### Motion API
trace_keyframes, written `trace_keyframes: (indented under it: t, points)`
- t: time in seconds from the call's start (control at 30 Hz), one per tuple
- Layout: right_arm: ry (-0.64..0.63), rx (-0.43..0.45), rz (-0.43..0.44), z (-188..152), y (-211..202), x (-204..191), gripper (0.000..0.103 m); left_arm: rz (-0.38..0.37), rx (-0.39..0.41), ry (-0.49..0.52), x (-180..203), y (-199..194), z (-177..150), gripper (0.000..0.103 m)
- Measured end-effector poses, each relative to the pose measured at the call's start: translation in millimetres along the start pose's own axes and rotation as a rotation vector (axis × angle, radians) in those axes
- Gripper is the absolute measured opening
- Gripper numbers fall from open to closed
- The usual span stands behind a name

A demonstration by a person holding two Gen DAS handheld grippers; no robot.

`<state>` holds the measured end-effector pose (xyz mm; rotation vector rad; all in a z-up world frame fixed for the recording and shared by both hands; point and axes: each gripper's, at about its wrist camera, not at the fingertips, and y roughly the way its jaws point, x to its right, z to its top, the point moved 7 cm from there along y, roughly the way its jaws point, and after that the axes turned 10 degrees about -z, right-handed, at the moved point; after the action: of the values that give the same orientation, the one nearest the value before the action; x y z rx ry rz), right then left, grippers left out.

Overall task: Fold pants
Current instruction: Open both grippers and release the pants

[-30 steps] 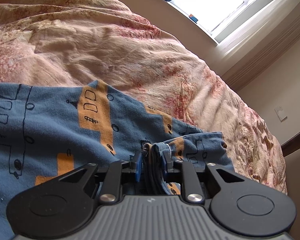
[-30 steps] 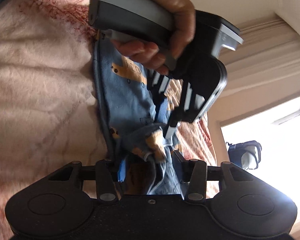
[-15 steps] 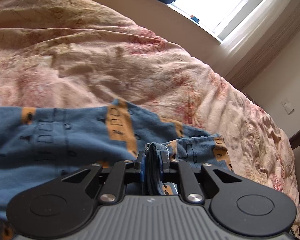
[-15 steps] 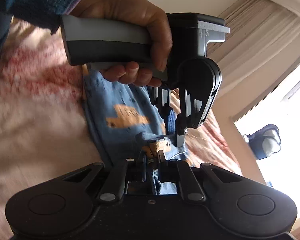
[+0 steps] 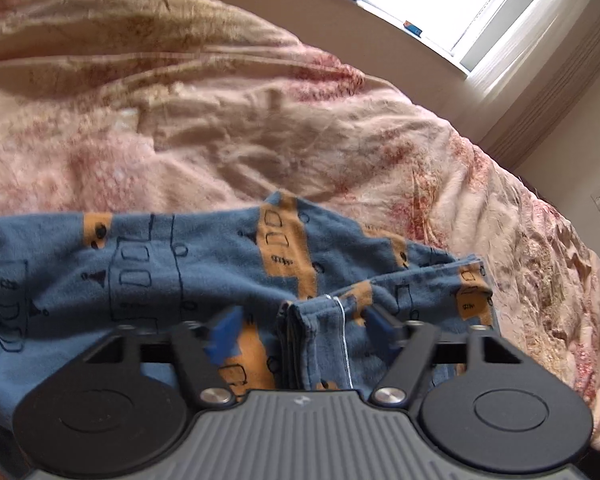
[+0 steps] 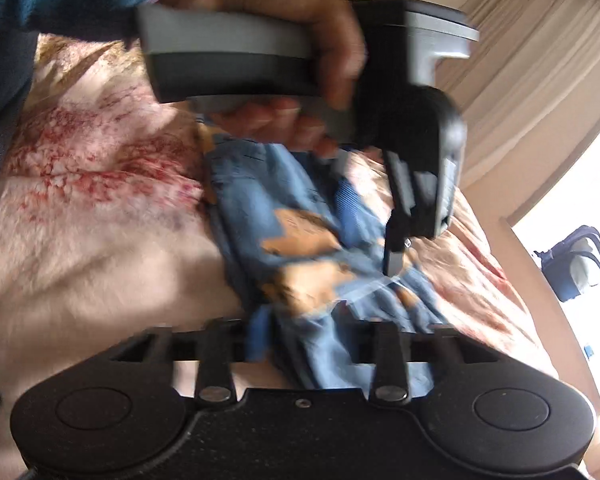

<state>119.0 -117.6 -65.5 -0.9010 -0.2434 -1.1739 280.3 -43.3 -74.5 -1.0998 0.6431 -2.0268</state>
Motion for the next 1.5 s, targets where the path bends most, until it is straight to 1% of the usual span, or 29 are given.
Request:
trace_keyframes:
  t: [0.03,0.07,0.1,0.13,0.17,0.2,0.27,0.33,0.37,0.4,0.47,0.5,0.57,0.6,0.67,0.7,0.77,0.83,0.9,0.97,1.03,1.1,1.13,1.2,1.27,1.33,1.4,1.47,1.5]
  points:
    - [0.044,-0.026,-0.034,-8.4,-1.9,16.9,0.072,0.028,0.013,0.018,1.9,-0.8,0.3,0.090]
    - [0.088,-0.057,-0.073,-17.7,-1.6,33.2,0.077,0.055,0.019,0.036,3.5,0.0,0.1,0.096]
    - [0.138,-0.094,-0.129,-29.0,2.2,52.0,0.087,0.081,0.025,0.050,4.9,1.9,-0.9,0.099]
    - [0.193,-0.130,-0.198,-39.5,7.9,71.3,0.091,0.105,0.030,0.055,5.2,4.6,-2.7,0.100]
    - [0.260,-0.150,-0.258,-47.5,14.1,89.4,0.091,0.129,0.037,0.056,5.1,7.8,-5.3,0.101]
    - [0.335,-0.160,-0.295,-53.6,20.5,105.1,0.091,0.150,0.047,0.062,4.7,11.1,-8.5,0.103]
    - [0.460,-0.157,-0.321,-60.5,34.7,130.0,0.093,0.205,0.065,0.091,4.3,18.1,-14.7,0.103]
    - [0.517,-0.151,-0.312,-66.1,52.4,144.8,0.096,0.261,0.066,0.153,6.5,25.4,-20.4,0.103]
    - [0.517,-0.159,-0.299,-71.4,60.5,147.9,0.096,0.285,0.066,0.191,8.3,28.3,-22.9,0.103]
    - [0.496,-0.182,-0.310,-78.0,70.2,150.6,0.096,0.305,0.063,0.220,10.5,31.1,-24.5,0.103]
    - [0.470,-0.232,-0.371,-93.7,89.2,158.8,0.095,0.319,0.059,0.230,11.4,33.7,-24.7,0.103]
    - [0.514,-0.253,-0.386,-105.6,96.3,167.6,0.097,0.315,0.054,0.220,10.6,33.7,-24.0,0.103]
    - [0.646,-0.270,-0.378,-124.6,89.8,184.8,0.101,0.304,0.043,0.210,9.5,32.2,-22.9,0.103]
    - [0.665,-0.274,-0.390,-128.3,86.5,190.7,0.102,0.302,0.040,0.206,9.2,31.3,-22.6,0.103]
    - [0.631,-0.294,-0.467,-130.0,77.4,196.9,0.100,0.302,0.041,0.195,9.1,29.0,-22.9,0.103]
    - [0.635,-0.298,-0.459,-128.3,72.5,197.9,0.100,0.302,0.042,0.185,9.6,26.9,-23.6,0.103]
    - [0.663,-0.271,-0.388,-117.0,59.7,191.4,0.100,0.303,0.038,0.165,12.3,21.0,-25.9,0.103]
    - [0.622,-0.262,-0.323,-101.0,45.7,173.0,0.102,0.292,0.029,0.165,17.2,12.4,-32.9,0.103]
    - [0.564,-0.291,-0.270,-90.7,35.9,153.1,0.102,0.279,0.026,0.176,22.2,0.5,-47.2,0.103]
    - [0.518,-0.352,-0.228,-89.8,26.8,132.6,0.102,0.284,0.015,0.198,25.3,-8.0,-64.2,0.103]
    - [0.462,-0.410,-0.232,-95.8,19.8,116.3,0.102,0.315,0.002,0.240,28.1,-10.6,-77.3,0.103]
    - [0.443,-0.425,-0.270,-95.6,11.7,113.8,0.102,0.340,-0.003,0.255,33.3,-11.4,-81.0,0.103]
    - [0.447,-0.409,-0.286,-90.9,6.3,115.7,0.102,0.345,-0.007,0.246,35.0,-13.2,-80.7,0.103]
    - [0.469,-0.343,-0.296,-78.1,-5.4,119.0,0.102,0.328,-0.009,0.225,39.1,-18.9,-80.4,0.103]
    - [0.497,-0.290,-0.282,-66.8,-12.9,118.0,0.102,0.313,-0.008,0.215,41.8,-22.7,-81.7,0.103]
    - [0.495,-0.278,-0.259,-62.5,-11.1,110.7,0.102,0.317,-0.012,0.213,43.1,-24.5,-84.3,0.103]
    - [0.457,-0.317,-0.245,-69.5,0.2,99.7,0.102,0.319,-0.010,0.208,41.3,-25.8,-87.3,0.103]
    - [0.410,-0.394,-0.224,-85.5,16.0,86.8,0.102,0.306,-0.013,0.183,37.9,-26.3,-89.1,0.103]
    - [0.436,-0.396,-0.215,-89.1,18.5,86.4,0.102,0.295,-0.013,0.164,36.2,-27.0,-88.5,0.103]
